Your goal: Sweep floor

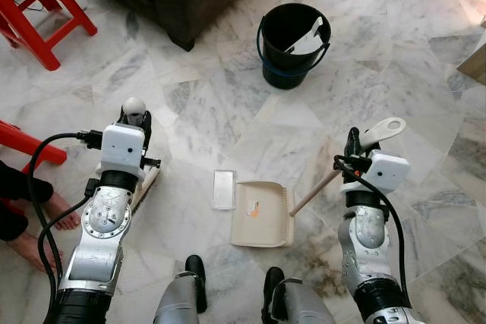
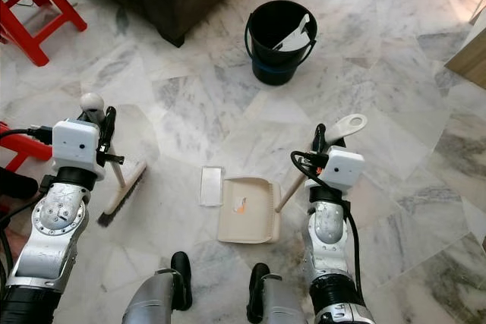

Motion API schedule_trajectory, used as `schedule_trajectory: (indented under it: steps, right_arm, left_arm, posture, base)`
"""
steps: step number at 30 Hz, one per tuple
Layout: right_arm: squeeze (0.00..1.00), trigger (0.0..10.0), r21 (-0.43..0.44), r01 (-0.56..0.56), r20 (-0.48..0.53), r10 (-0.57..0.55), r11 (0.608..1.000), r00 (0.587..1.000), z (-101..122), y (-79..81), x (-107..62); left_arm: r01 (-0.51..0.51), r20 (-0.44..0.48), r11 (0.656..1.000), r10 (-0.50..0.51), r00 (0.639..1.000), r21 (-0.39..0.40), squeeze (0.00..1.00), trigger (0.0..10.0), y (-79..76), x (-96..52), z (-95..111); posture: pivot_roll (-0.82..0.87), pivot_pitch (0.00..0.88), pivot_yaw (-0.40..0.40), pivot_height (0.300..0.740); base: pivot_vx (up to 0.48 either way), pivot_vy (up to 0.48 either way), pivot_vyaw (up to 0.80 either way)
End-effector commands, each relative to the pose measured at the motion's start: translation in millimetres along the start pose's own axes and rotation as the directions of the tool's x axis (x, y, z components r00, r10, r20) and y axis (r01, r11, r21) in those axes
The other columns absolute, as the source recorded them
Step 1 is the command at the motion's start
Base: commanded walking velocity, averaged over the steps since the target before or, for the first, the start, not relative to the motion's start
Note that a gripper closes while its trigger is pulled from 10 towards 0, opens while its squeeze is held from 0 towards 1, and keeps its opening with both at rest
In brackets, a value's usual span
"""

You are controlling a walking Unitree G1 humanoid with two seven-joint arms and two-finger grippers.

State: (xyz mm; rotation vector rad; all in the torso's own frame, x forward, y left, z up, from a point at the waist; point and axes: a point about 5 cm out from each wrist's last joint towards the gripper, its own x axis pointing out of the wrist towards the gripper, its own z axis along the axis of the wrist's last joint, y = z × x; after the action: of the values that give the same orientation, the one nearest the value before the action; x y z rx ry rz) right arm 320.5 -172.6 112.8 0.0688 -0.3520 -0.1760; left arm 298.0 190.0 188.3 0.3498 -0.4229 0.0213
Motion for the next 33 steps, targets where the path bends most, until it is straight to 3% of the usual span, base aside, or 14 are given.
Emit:
schedule_trajectory:
  steps: [1, 5, 12, 16, 19, 24, 30, 31, 32, 33]
  right_arm:
    - [0.0, 10.0, 0.024, 0.018, -0.072, -0.017, 1.0, 0.997, -13.6, -2.7, -12.8]
    - [0.0, 10.0, 0.024, 0.018, -0.072, -0.017, 1.0, 0.997, -13.5, -2.9, -13.9]
    - [0.0, 10.0, 0.028, 0.015, -0.072, -0.013, 0.999, 0.997, -13.2, -3.8, -14.9]
    - [0.0, 10.0, 0.033, 0.015, -0.075, -0.013, 0.999, 0.997, -13.3, -4.9, -15.7]
    - [0.0, 10.0, 0.032, 0.017, -0.077, -0.014, 0.999, 0.997, -13.1, -6.0, -15.8]
    - [0.0, 10.0, 0.031, 0.018, -0.075, -0.015, 0.999, 0.997, -12.1, -7.7, -14.7]
    - [0.0, 10.0, 0.031, 0.02, -0.076, -0.018, 0.999, 0.997, -12.1, -8.5, -15.9]
    - [0.0, 10.0, 0.031, 0.019, -0.079, -0.016, 0.999, 0.997, -12.4, -8.4, -16.3]
    - [0.0, 10.0, 0.031, 0.019, -0.079, -0.016, 0.999, 0.997, -12.4, -8.4, -16.3]
    - [0.0, 10.0, 0.031, 0.017, -0.085, -0.014, 0.999, 0.996, -13.1, -8.5, -16.8]
  left_arm:
    - [-0.031, -0.016, 0.998, 0.032, 0.999, 0.05, 0.0, 10.0, 8.7, -5.5, -0.4]
    - [-0.082, -0.085, 0.984, 0.097, 0.992, 0.156, 0.0, 10.0, 28.1, -12.0, -12.6]
    - [-0.019, -0.025, 0.96, 0.027, 0.999, 0.279, 0.0, 10.0, 32.2, -9.7, -4.9]
    - [-0.031, 0.0, 0.925, 0.033, 0.999, 0.378, 0.0, 10.0, 30.3, -5.1, -0.6]
    - [-0.069, 0.028, 0.867, 0.064, 0.998, 0.493, 0.0, 10.0, 32.2, -1.9, 3.7]
    - [-0.06, 0.059, 0.799, 0.03, 0.998, 0.598, 0.0, 10.0, 31.2, 1.7, 9.1]
    - [-0.006, 0.109, 0.78, -0.08, 0.991, 0.626, 0.0, 10.0, 15.7, 6.9, 20.3]
    - [0.027, 0.103, 0.803, -0.11, 0.989, 0.595, 0.0, 10.0, 10.6, 8.2, 21.8]
    - [0.027, 0.103, 0.803, -0.11, 0.989, 0.595, 0.0, 10.0, 10.6, 8.2, 21.8]
    - [0.081, 0.074, 0.872, -0.133, 0.988, 0.483, 0.0, 10.0, 3.2, 9.9, 21.8]
  posture:
    - [0.18, 0.452, 0.009, 0.74]
    - [0.18, 0.46, 0.01, 0.74]
    - [0.17, 0.467, 0.011, 0.74]
    - [0.16, 0.469, 0.01, 0.74]
    - [0.16, 0.468, 0.009, 0.74]
    - [0.16, 0.468, 0.009, 0.74]
    - [0.15, 0.471, 0.01, 0.74]
    - [0.15, 0.471, 0.01, 0.74]
    - [0.15, 0.471, 0.01, 0.74]
    - [0.15, 0.471, 0.01, 0.74]
  base:
    - [0.0, 0.0, 0.0]
    - [0.0, 0.0, 0.0]
    - [0.0, 0.0, 0.0]
    - [0.0, 0.0, 0.0]
    - [0.0, 0.0, 0.0]
    - [0.0, 0.0, 0.0]
    - [0.0, 0.0, 0.0]
    - [0.0, 0.0, 0.0]
    - [0.0, 0.0, 0.0]
    - [0.0, 0.0, 0.0]
